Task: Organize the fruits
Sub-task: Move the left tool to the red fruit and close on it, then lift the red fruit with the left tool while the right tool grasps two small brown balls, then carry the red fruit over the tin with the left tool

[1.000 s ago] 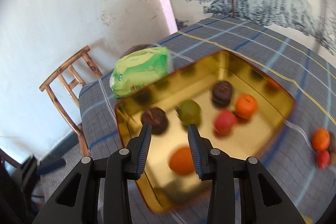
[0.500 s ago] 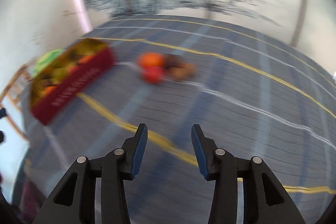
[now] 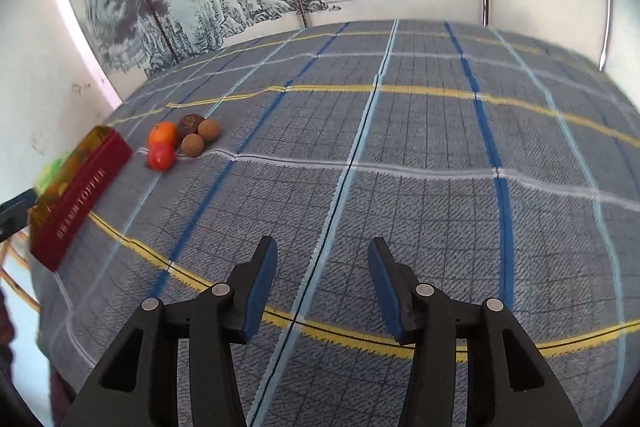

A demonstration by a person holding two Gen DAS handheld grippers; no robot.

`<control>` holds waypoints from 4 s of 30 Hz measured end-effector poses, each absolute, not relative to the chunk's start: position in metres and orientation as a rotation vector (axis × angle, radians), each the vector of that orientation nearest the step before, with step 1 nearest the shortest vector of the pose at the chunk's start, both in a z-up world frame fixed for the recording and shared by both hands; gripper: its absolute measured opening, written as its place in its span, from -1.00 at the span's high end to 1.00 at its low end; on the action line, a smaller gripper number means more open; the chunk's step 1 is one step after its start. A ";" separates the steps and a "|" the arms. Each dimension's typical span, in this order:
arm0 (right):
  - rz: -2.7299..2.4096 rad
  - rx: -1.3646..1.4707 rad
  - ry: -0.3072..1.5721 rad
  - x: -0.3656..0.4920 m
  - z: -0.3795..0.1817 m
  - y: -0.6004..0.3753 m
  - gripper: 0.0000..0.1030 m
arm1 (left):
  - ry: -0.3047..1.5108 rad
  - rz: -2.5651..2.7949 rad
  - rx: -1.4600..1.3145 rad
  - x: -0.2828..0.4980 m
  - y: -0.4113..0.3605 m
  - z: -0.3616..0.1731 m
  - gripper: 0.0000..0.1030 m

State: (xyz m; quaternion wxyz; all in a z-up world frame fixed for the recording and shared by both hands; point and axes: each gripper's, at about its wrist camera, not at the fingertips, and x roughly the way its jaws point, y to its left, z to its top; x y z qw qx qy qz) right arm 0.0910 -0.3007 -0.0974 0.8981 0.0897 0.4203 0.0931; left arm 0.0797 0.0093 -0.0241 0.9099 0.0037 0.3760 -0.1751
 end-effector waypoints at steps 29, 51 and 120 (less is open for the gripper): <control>0.285 0.271 0.846 0.087 -0.097 -0.303 -0.15 | 0.847 -0.278 -0.106 0.172 -0.008 -0.085 0.47; 0.640 -0.167 0.865 0.218 -0.098 -0.170 -0.24 | 0.865 -0.277 -0.319 0.165 0.034 -0.091 0.47; 0.202 0.012 0.889 0.147 -0.101 -0.264 0.08 | 0.647 -0.076 -0.029 0.069 0.098 -0.006 0.50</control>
